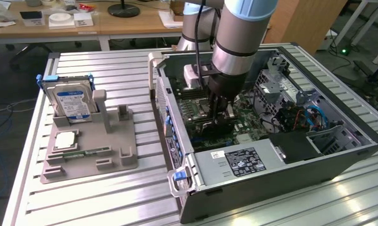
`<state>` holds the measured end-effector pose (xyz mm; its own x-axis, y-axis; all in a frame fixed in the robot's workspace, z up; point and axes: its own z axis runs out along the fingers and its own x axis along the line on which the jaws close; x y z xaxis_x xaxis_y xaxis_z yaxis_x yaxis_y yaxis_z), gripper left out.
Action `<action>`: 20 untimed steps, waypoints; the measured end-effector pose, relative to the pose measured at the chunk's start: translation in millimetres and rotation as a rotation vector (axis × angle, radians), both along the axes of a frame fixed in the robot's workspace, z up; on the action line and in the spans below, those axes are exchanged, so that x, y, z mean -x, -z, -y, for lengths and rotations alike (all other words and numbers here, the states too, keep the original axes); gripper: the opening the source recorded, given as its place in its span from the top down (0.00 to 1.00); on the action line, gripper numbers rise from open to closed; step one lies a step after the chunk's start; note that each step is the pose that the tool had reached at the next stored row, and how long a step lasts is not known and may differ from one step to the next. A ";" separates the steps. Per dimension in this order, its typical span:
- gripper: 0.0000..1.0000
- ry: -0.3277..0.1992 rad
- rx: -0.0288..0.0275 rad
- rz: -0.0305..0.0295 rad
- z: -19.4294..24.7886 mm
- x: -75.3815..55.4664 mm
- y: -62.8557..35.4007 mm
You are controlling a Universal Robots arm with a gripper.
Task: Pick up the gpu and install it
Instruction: 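Insert the gpu into the slot, then press down on the gpu until it lock into place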
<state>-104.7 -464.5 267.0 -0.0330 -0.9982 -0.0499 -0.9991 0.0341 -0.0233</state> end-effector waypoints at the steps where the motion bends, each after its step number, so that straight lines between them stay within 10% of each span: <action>1: 0.65 0.000 0.0001 -0.0001 0.0 0.0 -0.9; 20: 0.89 0.000 0.0000 0.0012 0.0 0.0 -6.5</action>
